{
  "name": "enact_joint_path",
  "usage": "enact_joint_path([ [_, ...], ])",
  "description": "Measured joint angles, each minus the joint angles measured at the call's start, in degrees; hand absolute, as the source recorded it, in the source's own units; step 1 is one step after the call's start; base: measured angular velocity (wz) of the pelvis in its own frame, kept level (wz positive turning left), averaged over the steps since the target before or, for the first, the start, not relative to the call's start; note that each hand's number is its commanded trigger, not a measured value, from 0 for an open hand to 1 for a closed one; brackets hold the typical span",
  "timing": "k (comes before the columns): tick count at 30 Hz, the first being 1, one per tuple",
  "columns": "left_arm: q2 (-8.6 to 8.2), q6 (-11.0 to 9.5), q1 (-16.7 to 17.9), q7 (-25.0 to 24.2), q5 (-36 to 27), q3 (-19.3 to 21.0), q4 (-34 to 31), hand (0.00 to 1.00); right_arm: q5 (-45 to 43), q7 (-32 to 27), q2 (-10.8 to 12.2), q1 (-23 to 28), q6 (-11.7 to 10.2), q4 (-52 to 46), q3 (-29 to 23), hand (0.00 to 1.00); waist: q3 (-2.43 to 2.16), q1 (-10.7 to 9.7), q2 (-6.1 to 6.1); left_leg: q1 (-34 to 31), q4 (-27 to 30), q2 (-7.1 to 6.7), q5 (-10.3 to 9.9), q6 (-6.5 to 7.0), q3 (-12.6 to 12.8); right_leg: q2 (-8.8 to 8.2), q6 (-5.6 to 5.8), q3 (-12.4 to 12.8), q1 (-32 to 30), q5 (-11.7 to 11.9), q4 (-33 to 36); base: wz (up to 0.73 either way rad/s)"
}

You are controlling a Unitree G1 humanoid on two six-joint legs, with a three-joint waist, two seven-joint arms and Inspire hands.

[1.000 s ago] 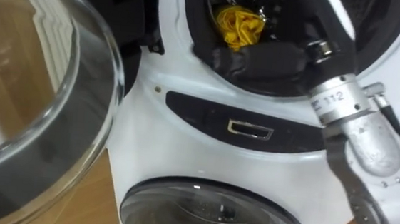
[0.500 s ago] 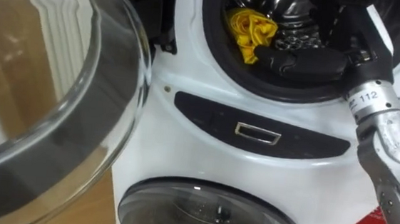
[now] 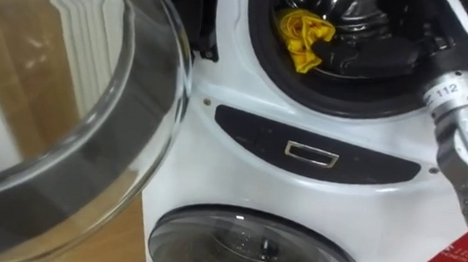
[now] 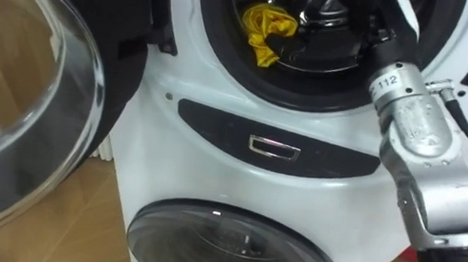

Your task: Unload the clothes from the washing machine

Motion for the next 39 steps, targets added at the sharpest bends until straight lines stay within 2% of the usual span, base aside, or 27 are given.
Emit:
enact_joint_path([
  [3, 0.1, 0.1, -0.4, 0.0, 0.0, -0.2, 0.0, 0.0, -5.0, 2.1, -0.3, -0.9, 0.3, 2.1, 1.7, 0.0, -0.09, 0.5, -0.78, 0.1, -0.2, 0.08, 0.0, -0.05, 0.0, -0.01, 0.0, 0.1, 0.1, 0.0, 0.0, 0.0],
  [6, 0.21, 0.2, -0.7, -0.7, 0.0, 0.0, -0.2, 0.0, -11.7, 6.2, -0.7, -2.5, 1.9, 2.4, 3.5, 0.0, 0.05, 0.4, -1.45, 0.1, -0.2, 0.1, 0.0, -0.05, 0.0, -0.04, 0.0, -0.2, 0.1, 0.0, 0.0, 0.0],
  [9, 0.92, 0.4, -0.9, -1.5, 0.0, -0.1, -0.2, 0.0, -18.5, 10.9, -1.5, -5.0, 3.0, 3.1, 5.1, 0.0, 0.42, 0.6, -2.59, -0.1, -0.4, 0.08, 0.0, -0.05, 0.1, 0.0, 0.01, -0.3, -0.1, 0.0, 0.0, 0.0],
  [12, 1.6, 1.3, -1.0, -2.5, -0.6, -0.2, -0.2, 0.0, -20.9, 14.6, -3.6, -7.8, 4.3, 4.5, 7.2, 0.0, 0.36, 0.8, -3.44, 0.0, -0.5, 0.05, 0.0, -0.03, -0.2, 0.1, 0.01, -1.0, 0.0, 0.0, 0.0, 0.04],
  [15, 3.19, 2.2, -1.9, -3.5, -0.6, -0.2, -0.2, 0.0, -25.1, 17.9, -5.2, -10.0, 5.2, 5.2, 9.6, 0.0, 0.45, 0.8, -4.66, 0.1, -0.5, -0.03, 0.0, -0.05, -0.3, 0.22, 0.01, -1.2, 0.1, 0.0, 0.0, 0.02],
  [18, 3.95, 2.4, -4.1, -4.5, -0.6, -0.6, 1.3, 0.0, -29.6, 21.0, -5.2, -12.1, 5.6, 6.8, 11.2, 0.0, 0.53, 1.5, -4.81, 0.6, -0.7, 0.04, 0.0, -0.04, -0.2, 0.26, 0.01, -1.1, 0.5, 0.0, -0.1, -0.02],
  [19, 4.11, 2.6, -4.6, -4.6, -0.5, -0.7, 1.7, 0.0, -31.4, 22.1, -5.2, -12.7, 5.9, 7.3, 12.2, 0.0, 0.75, 2.2, -4.82, 1.1, -1.0, 0.04, 0.0, -0.03, 0.1, 0.26, 0.01, -0.9, 0.9, 0.0, -0.1, -0.1],
  [22, 4.6, 3.1, -6.2, -4.5, -0.6, -1.1, 1.8, 0.0, -34.8, 25.1, -5.3, -14.1, 8.0, 7.6, 14.4, 0.0, 0.85, 3.0, -5.13, 1.5, -1.3, 0.0, 0.0, -0.03, 0.1, 0.28, 0.01, -1.0, 1.3, 0.0, -0.1, -0.03],
  [26, 4.98, 3.9, -6.7, -4.5, -0.6, -2.8, 1.8, 0.0, -38.4, 28.3, -5.3, -14.1, 8.9, 7.1, 15.3, 0.0, 0.92, 3.6, -5.32, 1.4, -0.9, -0.02, 0.0, -0.09, 0.0, 0.18, 0.01, -1.6, 1.4, 0.0, 0.0, 0.0],
  [27, 4.98, 4.1, -6.7, -4.5, -0.6, -2.9, 1.8, 0.0, -39.5, 29.4, -5.3, -13.9, 9.5, 6.7, 15.5, 0.16, 0.94, 3.8, -5.35, 1.4, -0.7, -0.01, 0.0, -0.14, 0.0, 0.19, 0.0, -1.6, 1.5, 0.0, -0.1, 0.0],
  [28, 4.98, 4.1, -6.7, -4.5, -0.6, -2.9, 1.8, 0.0, -40.2, 30.2, -5.3, -13.7, 9.9, 6.6, 15.7, 0.49, 0.96, 4.0, -5.39, 1.3, -0.5, -0.01, 0.1, -0.18, -0.1, 0.21, 0.0, -1.7, 1.6, 0.0, -0.1, 0.03],
  [29, 4.98, 4.1, -6.7, -4.5, -0.6, -2.9, 1.8, 0.0, -40.2, 30.6, -5.3, -13.7, 10.3, 6.7, 15.7, 1.0, 0.97, 4.0, -5.4, 1.2, -0.4, -0.01, 0.1, -0.21, -0.2, 0.23, -0.02, -1.7, 1.6, 0.0, -0.1, 0.07],
  [35, 4.99, 5.4, -6.7, -4.5, -0.6, -2.9, 1.5, 0.0, -43.0, 32.7, -5.3, -13.7, 13.6, 6.9, 16.6, 1.0, 0.92, 4.7, -5.59, 1.6, -0.3, 0.01, 0.3, -0.48, -0.5, 0.27, -0.17, -1.8, 2.0, 0.1, 0.0, 0.02],
  [39, 5.14, 5.4, -7.4, -4.5, -0.8, -3.4, 2.5, 0.0, -50.4, 32.2, -5.3, -13.7, 15.9, 7.8, 17.4, 1.0, 0.96, 6.9, -5.64, 2.2, -0.5, 0.02, 0.3, -0.47, -0.9, 0.27, -0.17, -2.8, 2.5, 0.1, -0.1, 0.06],
])
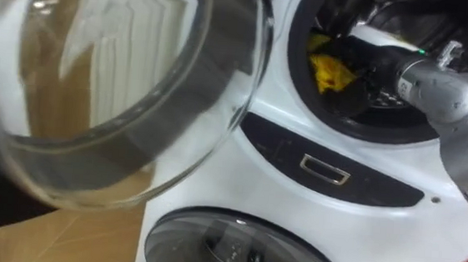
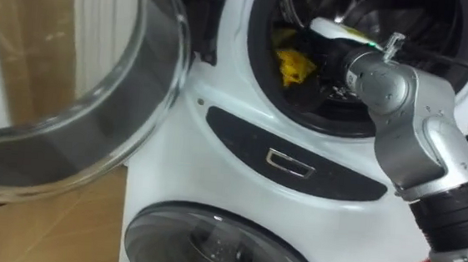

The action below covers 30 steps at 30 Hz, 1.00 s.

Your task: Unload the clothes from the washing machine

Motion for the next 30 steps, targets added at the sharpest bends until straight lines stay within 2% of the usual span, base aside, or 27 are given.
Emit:
enact_joint_path([
  [1, 0.37, 0.0, -0.6, 0.1, -0.9, -1.0, 1.3, 0.0, -2.1, -0.2, 0.0, 0.0, 0.5, 0.1, 0.4, 1.0, 0.01, 0.3, -0.02, 0.0, 0.0, -0.03, 0.0, 0.0, -0.4, -0.07, 0.0, -0.6, 0.3, 0.0, 0.0, 0.13],
  [6, 1.58, 0.0, -1.5, 0.2, -0.9, -1.9, 2.3, 0.0, -3.4, -0.4, 0.1, -0.1, 0.9, 0.5, 0.5, 1.0, 0.11, 0.3, -0.16, 0.0, -0.1, -0.28, 0.0, 0.01, -1.4, 0.18, 0.0, -0.4, 0.7, 0.0, 0.0, 0.12],
  [10, 1.61, -0.1, -3.5, 0.4, -0.9, -2.2, 3.3, 0.0, -3.5, -0.4, 0.0, 0.2, 1.0, -1.0, 0.5, 1.0, 0.19, 0.3, -0.04, 0.0, -0.4, -0.22, 0.0, 0.0, -1.2, 0.24, 0.0, -0.3, 0.5, 0.0, 0.0, -0.01],
  [17, 1.57, 0.1, -3.7, 1.5, -0.9, -3.0, 3.0, 0.0, -3.5, -1.0, 0.0, 0.5, 0.9, -2.5, 0.4, 1.0, 0.24, 0.3, 0.16, 0.1, -0.9, -0.06, 0.1, -0.06, -0.2, 0.31, 0.0, -0.1, 0.0, 0.0, 0.0, -0.08],
  [20, 1.38, -0.1, -3.4, 1.5, -1.0, -3.1, 2.5, 0.0, -2.8, -2.3, 0.1, 1.2, 0.3, -3.8, -0.8, 1.0, 0.24, 0.3, 0.78, 0.1, -0.9, -0.04, 0.1, -0.06, 0.4, 0.44, 0.0, 1.3, -0.3, 0.0, 0.0, -0.09],
  [22, 1.32, -0.5, -3.1, 1.9, -2.0, -3.5, 2.5, 0.0, -2.4, -3.6, 0.1, 1.5, -0.6, -5.5, -0.9, 1.0, 0.33, 0.0, 1.61, 0.0, -1.1, 0.0, 0.1, -0.06, 1.1, 0.51, 0.0, 2.1, -0.7, 0.0, 0.0, -0.15],
  [25, 0.76, -1.5, -1.8, 3.1, -3.1, -4.1, 2.5, 0.0, -1.2, -4.7, 0.3, 2.1, -1.3, -8.8, -1.2, 1.0, -0.04, -0.4, 2.79, -0.2, -1.4, 0.09, 0.1, -0.05, 2.0, 0.58, 0.0, 3.0, -1.7, 0.0, 0.1, -0.17],
  [27, 0.59, -1.6, -1.0, 3.9, -3.1, -3.9, 2.1, 0.0, -0.2, -5.0, 0.3, 2.1, -1.3, -11.5, -1.2, 1.0, -0.3, -1.6, 2.96, -0.6, -1.1, 0.13, 0.1, -0.07, 1.9, 0.61, 0.0, 2.9, -2.2, 0.0, 0.1, -0.03],
  [30, 0.06, -1.6, -0.4, 4.6, -3.1, -2.7, 1.9, 0.0, 1.8, -4.8, 0.3, 2.1, -1.3, -15.2, -1.6, 1.0, -0.44, -3.2, 3.53, -0.9, -1.2, 0.2, 0.1, -0.08, 2.0, 0.71, 0.0, 3.7, -2.6, 0.0, 0.1, -0.03],
])
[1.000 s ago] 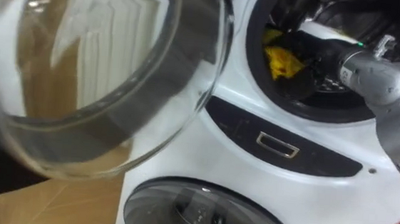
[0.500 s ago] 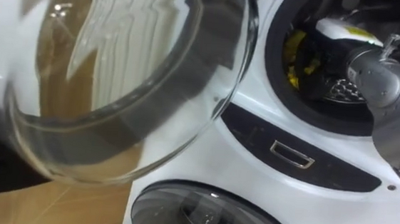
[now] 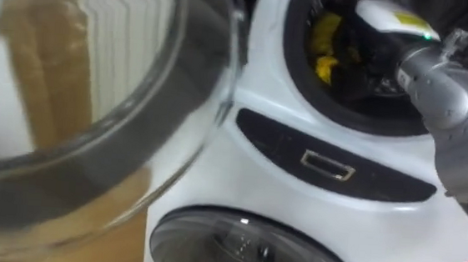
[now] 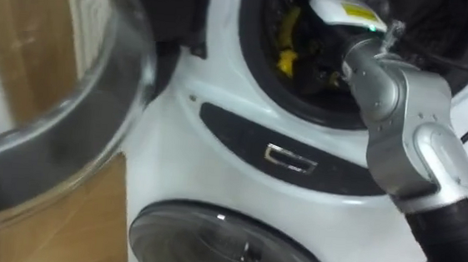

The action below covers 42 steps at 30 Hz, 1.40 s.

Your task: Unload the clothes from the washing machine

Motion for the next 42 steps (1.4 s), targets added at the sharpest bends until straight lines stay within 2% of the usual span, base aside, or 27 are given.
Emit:
enact_joint_path([
  [3, -0.83, -0.2, 0.2, 0.6, 0.0, 1.2, 0.0, 0.0, 0.7, 0.3, 0.1, 1.3, 0.1, -5.2, -1.2, 1.0, -0.09, -1.6, 0.17, -0.1, 0.0, 0.0, 0.0, 0.0, -0.1, -0.08, 0.0, 0.7, -0.1, 0.0, -0.1, -0.05],
  [6, -1.54, -1.7, 0.3, 0.8, -2.5, 1.9, 0.2, 0.0, 2.9, -0.7, 0.1, 6.4, -0.8, -13.8, -4.0, 1.0, -0.08, -1.7, 0.26, 0.7, 0.0, 0.07, 0.0, 0.0, 0.5, -0.09, 0.0, 2.5, 0.1, 0.0, -0.1, -0.16],
  [8, -1.75, -3.2, 0.6, 1.4, -3.9, 2.1, 1.2, 0.0, 5.2, -0.7, 0.1, 8.1, -1.8, -17.9, -4.6, 1.0, -0.06, -2.4, 0.37, 0.9, 0.0, 0.14, 0.0, 0.0, 0.7, -0.16, 0.0, 2.5, 0.2, 0.0, -0.1, -0.18],
  [10, -1.75, -4.5, 0.9, 1.8, -4.7, 2.1, 1.7, 0.0, 9.8, -1.1, 0.1, 10.5, -3.1, -22.4, -6.0, 1.0, 0.16, -3.9, 0.83, 1.0, -0.1, 0.15, 0.0, 0.0, 0.8, -0.19, 0.0, 2.8, 0.3, 0.0, -0.1, -0.03],
  [11, -1.76, -4.8, 1.1, 1.9, -4.8, 2.1, 1.7, 0.0, 10.9, -1.3, 0.1, 11.3, -3.2, -23.3, -6.4, 1.0, 0.14, -4.0, 0.85, 1.1, -0.1, 0.15, 0.0, 0.0, 0.8, -0.16, 0.0, 3.1, 0.3, 0.0, -0.1, -0.14],
  [12, -1.77, -5.4, 1.7, 2.1, -5.0, 2.0, 1.6, 0.0, 12.8, -1.9, 0.2, 12.5, -3.3, -24.6, -7.1, 1.0, 0.32, -4.1, 1.15, 1.3, -0.3, 0.21, 0.0, 0.0, 0.9, -0.08, 0.0, 3.7, 0.3, 0.0, -0.1, -0.21],
  [14, -1.96, -5.6, 2.7, 2.5, -4.9, 2.1, 1.4, 0.0, 15.2, -2.7, 0.9, 13.9, -3.5, -25.4, -8.0, 1.0, 0.22, -4.5, 1.29, 1.5, -0.3, 0.34, 0.0, -0.01, 1.4, -0.09, 0.01, 3.8, 0.2, 0.0, -0.1, -0.18],
  [16, -2.6, -6.0, 4.1, 2.9, -4.8, 2.2, 1.2, 0.0, 16.8, -3.3, 3.5, 17.2, -3.5, -28.5, -10.9, 1.0, 0.01, -4.7, 1.81, 1.5, -0.5, 0.59, 0.0, -0.04, 1.6, -0.07, 0.01, 3.8, 0.0, 0.0, -0.1, -0.08],
  [19, -3.2, -6.1, 5.3, 2.9, -4.8, 2.4, 0.8, 0.0, 18.3, -3.5, 5.1, 18.5, -3.8, -30.2, -11.9, 1.0, -0.14, -5.2, 3.0, 1.7, -1.0, 0.68, -0.1, -0.04, 1.7, 0.05, 0.01, 3.8, 0.0, 0.0, -0.1, 0.01],
  [21, -3.22, -6.6, 5.8, 3.3, -4.8, 2.9, 0.8, 0.0, 20.9, -3.5, 5.8, 20.5, -5.1, -30.9, -13.7, 1.0, -0.26, -5.2, 3.22, 1.8, -1.0, 0.78, -0.1, -0.05, 1.6, 0.13, 0.01, 3.7, 0.2, 0.0, -0.1, 0.08],
  [22, -3.29, -6.8, 6.4, 3.9, -4.8, 3.2, 0.8, 0.0, 22.8, -4.0, 6.5, 21.9, -5.7, -31.0, -14.6, 1.0, -0.42, -5.4, 3.24, 1.9, -1.0, 0.85, -0.1, -0.06, 1.6, 0.17, 0.01, 3.6, 0.3, 0.0, 0.0, 0.08],
  [26, -3.48, -7.1, 7.5, 4.4, -4.8, 4.0, 0.8, 0.0, 28.6, -4.1, 6.6, 27.4, -7.4, -32.1, -17.8, 1.0, -0.41, -6.8, 3.26, 1.4, -0.9, 0.84, -0.2, -0.16, 1.5, 0.09, 0.02, 3.5, 0.3, 0.0, 0.0, 0.06],
  [28, -3.54, -7.0, 8.3, 4.3, -4.9, 4.7, 0.9, 0.0, 31.5, -4.1, 6.7, 32.8, -7.9, -33.3, -20.3, 1.0, -0.57, -7.1, 3.12, 1.2, -0.5, 0.87, -0.5, -0.19, 1.7, 0.1, 0.02, 3.9, 0.3, 0.0, 0.0, -0.1],
  [33, -3.79, -7.4, 9.3, 4.4, -5.1, 4.4, 1.7, 0.0, 36.3, -4.1, 7.8, 40.3, -8.6, -33.2, -21.7, 1.0, -0.47, -8.2, 3.24, 1.3, 0.1, 0.85, -0.6, -0.13, 2.7, 0.18, -0.46, 4.9, 0.3, 0.3, 0.0, -0.1],
  [36, -3.76, -8.3, 9.6, 4.4, -5.0, 4.3, 1.7, 0.0, 40.3, -4.0, 9.1, 41.0, -9.4, -33.1, -22.5, 1.0, -0.39, -9.0, 3.33, 1.2, 0.0, 0.79, -0.6, -0.1, 2.9, 0.33, -0.53, 5.5, 0.1, 0.3, 0.0, -0.05],
  [40, -3.75, -10.0, 9.7, 3.9, -4.6, 4.4, 1.6, 0.0, 45.8, -3.9, 9.1, 41.9, -12.5, -33.1, -23.9, 1.0, -0.36, -9.5, 3.3, 1.2, -0.2, 0.74, -0.6, -0.08, 2.9, 0.45, -0.52, 5.5, 0.1, 0.3, -0.6, 0.0],
  [42, -3.74, -10.4, 9.7, 3.7, -4.6, 4.5, 1.3, 0.0, 48.4, -3.7, 9.0, 42.0, -12.7, -33.1, -24.9, 1.0, -0.35, -9.6, 3.27, 1.1, -0.3, 0.69, -0.6, -0.11, 2.9, 0.75, -0.52, 5.4, 0.1, 0.3, -0.8, 0.0],
])
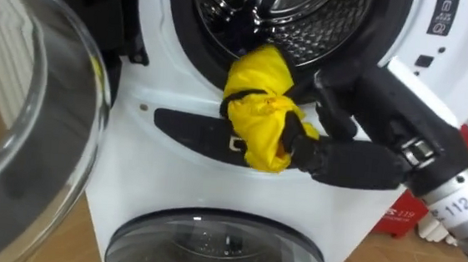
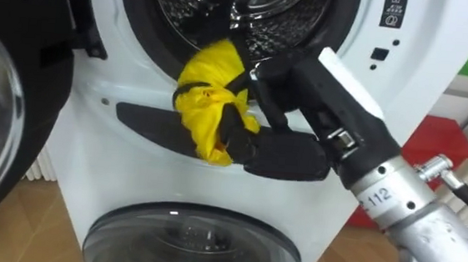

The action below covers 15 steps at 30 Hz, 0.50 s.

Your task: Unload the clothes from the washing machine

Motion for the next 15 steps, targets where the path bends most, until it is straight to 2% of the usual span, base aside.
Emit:
enact_joint_path([
  [3, 0.05, -0.9, 0.0, -0.8, 0.0, 0.0, -0.1, 0.0, 3.4, 0.0, -0.1, 0.0, -1.1, 0.0, -1.9, 1.0, 0.05, -0.3, 0.04, -0.1, 0.0, 0.08, -0.3, -0.13, 0.0, 0.26, 0.0, -0.1, 0.0, 0.0, -0.1, 0.0],
  [11, 0.03, -2.3, 0.0, -2.6, 1.3, 2.1, -0.1, 0.0, 3.6, -0.2, -0.3, 0.0, -4.2, -0.3, -9.2, 1.0, 0.33, -3.0, 0.61, 0.1, 0.2, 0.41, -0.7, -0.38, 0.1, 0.3, 0.0, -0.2, 0.0, 0.0, 0.0, -0.02],
  [13, 0.02, -2.5, 0.1, -2.9, 1.3, 2.2, -0.1, 0.0, 4.6, -0.3, -0.3, 1.4, -5.4, -0.3, -11.3, 1.0, 0.11, -3.4, 1.17, 0.2, 0.4, 0.47, -1.0, -0.33, 0.6, 0.33, 0.0, 0.0, 0.0, 0.0, 0.1, -0.12],
  [15, 0.01, -2.6, 0.2, -3.3, 1.4, 2.1, -0.2, 0.0, 5.3, -0.7, -0.3, 2.1, -5.4, -0.3, -11.7, 1.0, 0.09, -3.6, 1.69, 0.9, 0.4, 0.61, -1.2, -0.32, 1.7, 0.44, 0.0, 0.7, 0.0, 0.0, 0.4, -0.25],
])
